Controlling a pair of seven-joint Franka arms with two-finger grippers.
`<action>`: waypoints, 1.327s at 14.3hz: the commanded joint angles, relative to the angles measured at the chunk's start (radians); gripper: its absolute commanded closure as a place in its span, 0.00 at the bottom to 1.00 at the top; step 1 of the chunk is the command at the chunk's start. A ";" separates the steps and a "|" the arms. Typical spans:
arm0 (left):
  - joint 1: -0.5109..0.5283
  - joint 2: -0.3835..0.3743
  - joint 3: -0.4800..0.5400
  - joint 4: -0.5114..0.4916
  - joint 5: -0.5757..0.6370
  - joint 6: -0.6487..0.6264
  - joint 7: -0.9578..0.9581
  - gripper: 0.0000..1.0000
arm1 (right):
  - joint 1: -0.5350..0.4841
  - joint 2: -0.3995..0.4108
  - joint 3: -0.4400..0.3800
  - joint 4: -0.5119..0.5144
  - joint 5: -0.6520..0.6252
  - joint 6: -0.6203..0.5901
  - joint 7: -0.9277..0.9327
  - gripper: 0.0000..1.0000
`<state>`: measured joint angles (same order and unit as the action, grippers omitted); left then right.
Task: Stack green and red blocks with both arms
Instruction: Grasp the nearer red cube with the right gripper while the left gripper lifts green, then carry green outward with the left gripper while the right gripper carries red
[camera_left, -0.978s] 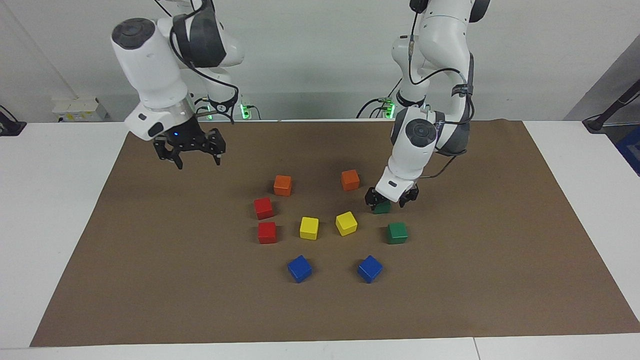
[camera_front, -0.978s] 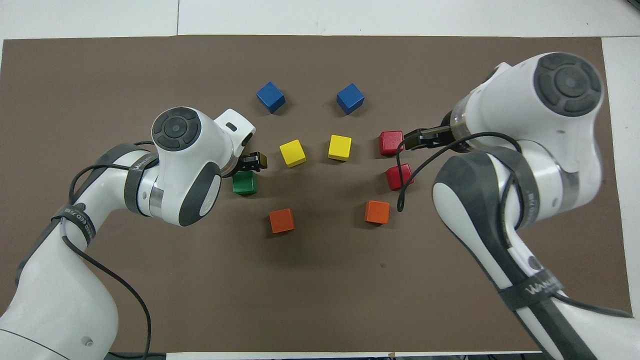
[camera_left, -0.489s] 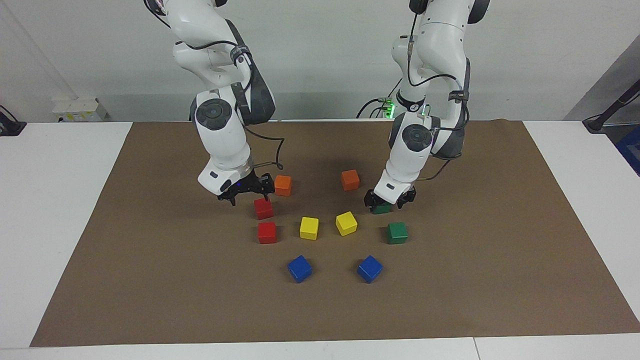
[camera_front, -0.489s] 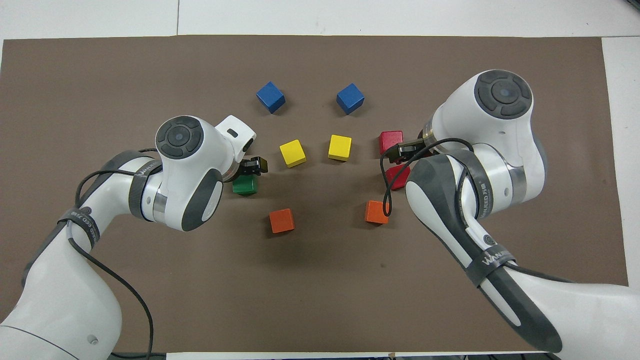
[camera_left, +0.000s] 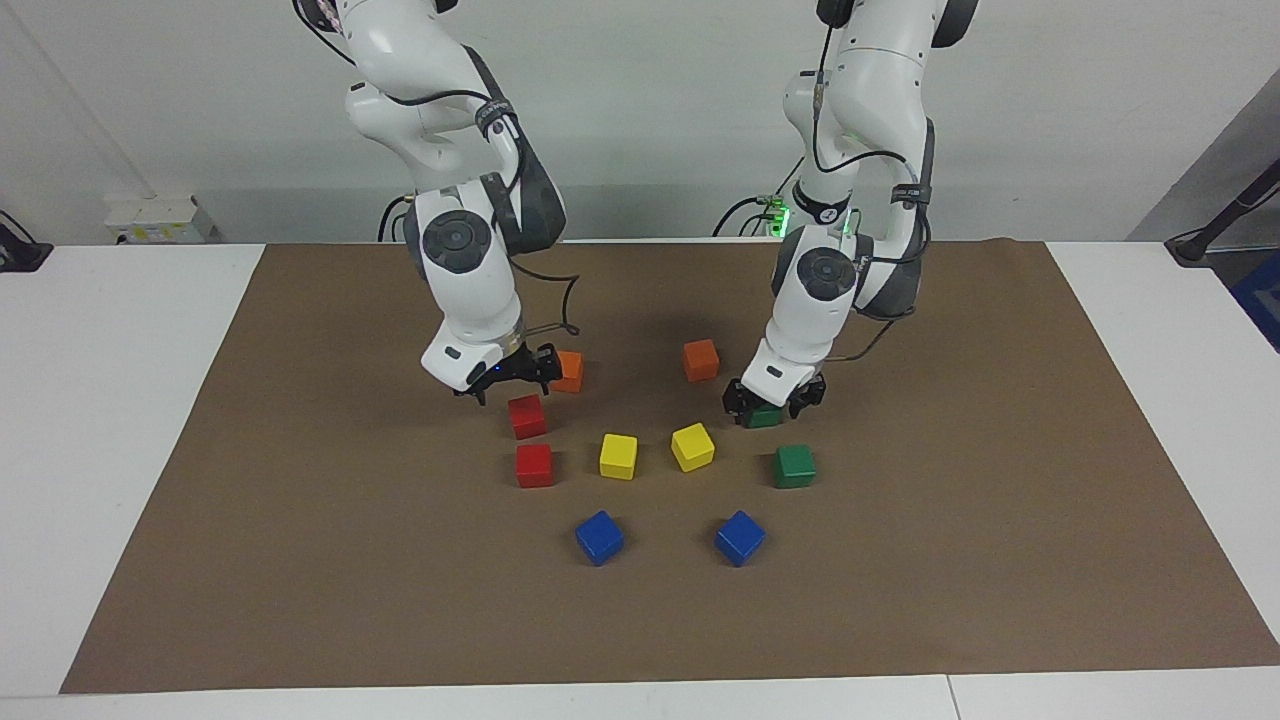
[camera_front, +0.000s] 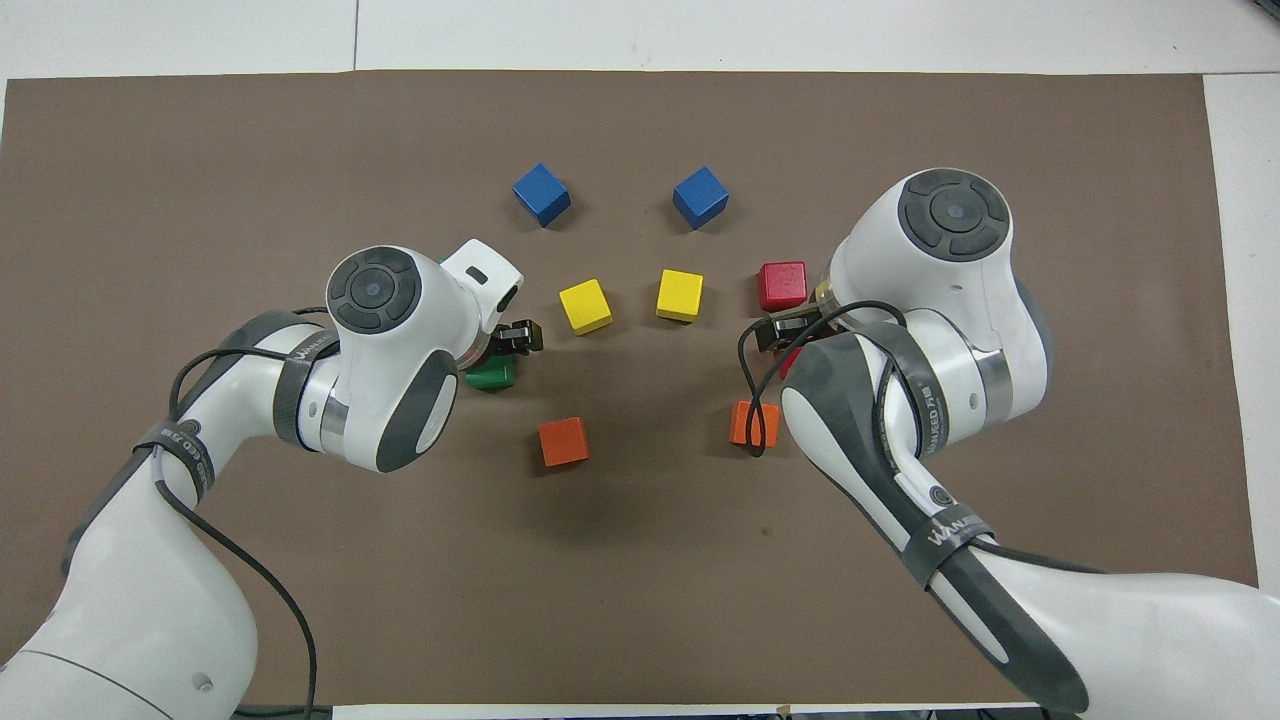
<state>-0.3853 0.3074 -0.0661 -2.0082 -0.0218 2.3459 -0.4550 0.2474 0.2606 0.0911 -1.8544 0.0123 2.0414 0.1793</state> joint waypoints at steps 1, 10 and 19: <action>-0.017 0.004 0.017 -0.021 0.014 0.045 -0.010 0.27 | 0.006 0.015 -0.002 -0.005 -0.015 0.028 0.037 0.00; -0.006 -0.011 0.017 0.012 0.051 -0.020 0.002 1.00 | 0.007 0.042 -0.002 -0.078 -0.017 0.160 0.042 0.00; 0.294 -0.191 0.017 0.151 -0.010 -0.408 0.359 1.00 | 0.015 0.052 -0.002 -0.156 -0.017 0.260 0.060 0.07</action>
<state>-0.1769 0.1764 -0.0427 -1.8420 -0.0042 1.9985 -0.2157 0.2573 0.3215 0.0910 -1.9691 0.0123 2.2600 0.2028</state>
